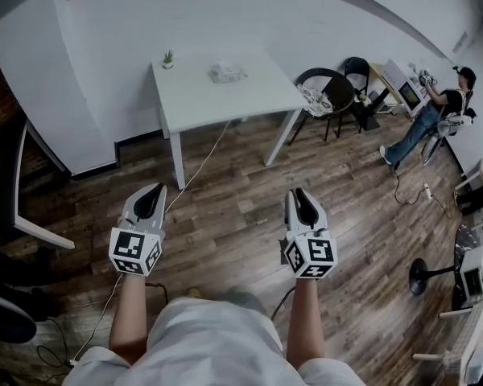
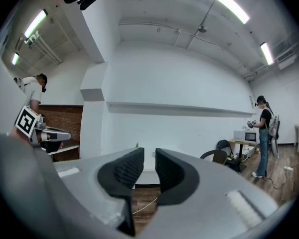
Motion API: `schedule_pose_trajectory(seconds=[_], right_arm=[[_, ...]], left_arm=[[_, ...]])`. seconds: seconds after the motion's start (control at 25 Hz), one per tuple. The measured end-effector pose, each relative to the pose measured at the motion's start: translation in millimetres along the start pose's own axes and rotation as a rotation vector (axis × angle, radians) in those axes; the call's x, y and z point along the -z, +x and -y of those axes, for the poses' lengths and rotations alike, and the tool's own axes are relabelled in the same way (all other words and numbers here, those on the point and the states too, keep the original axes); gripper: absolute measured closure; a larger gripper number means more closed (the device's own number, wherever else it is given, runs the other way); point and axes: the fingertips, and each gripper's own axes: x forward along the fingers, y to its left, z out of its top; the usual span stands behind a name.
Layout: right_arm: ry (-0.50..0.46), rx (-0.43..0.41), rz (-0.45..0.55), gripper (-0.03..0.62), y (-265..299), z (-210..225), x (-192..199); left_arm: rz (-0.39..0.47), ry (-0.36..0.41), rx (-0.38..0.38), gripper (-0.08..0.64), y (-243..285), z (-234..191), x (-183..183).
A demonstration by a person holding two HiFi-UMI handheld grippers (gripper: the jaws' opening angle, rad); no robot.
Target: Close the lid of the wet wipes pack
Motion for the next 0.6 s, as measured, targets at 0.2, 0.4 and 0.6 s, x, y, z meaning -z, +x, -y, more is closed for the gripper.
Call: schedule_pose_trajectory(seconds=[0.2,0.4,0.6], right_arm=[[0.008,-0.006,-0.021,0.517,7,-15,8],[-0.002,0.011,-0.035,0.517,22,-8,9],[0.01,0.014,-0.038,0.517,43,12,18]], left_arm=[[-0.014,-0.015,0.003,0.554,-3,-17,10],[-0.018,-0.015,0.023,0.554,16,-23,13],[-0.032,-0.009,0.043,0.554,47,-20,19]])
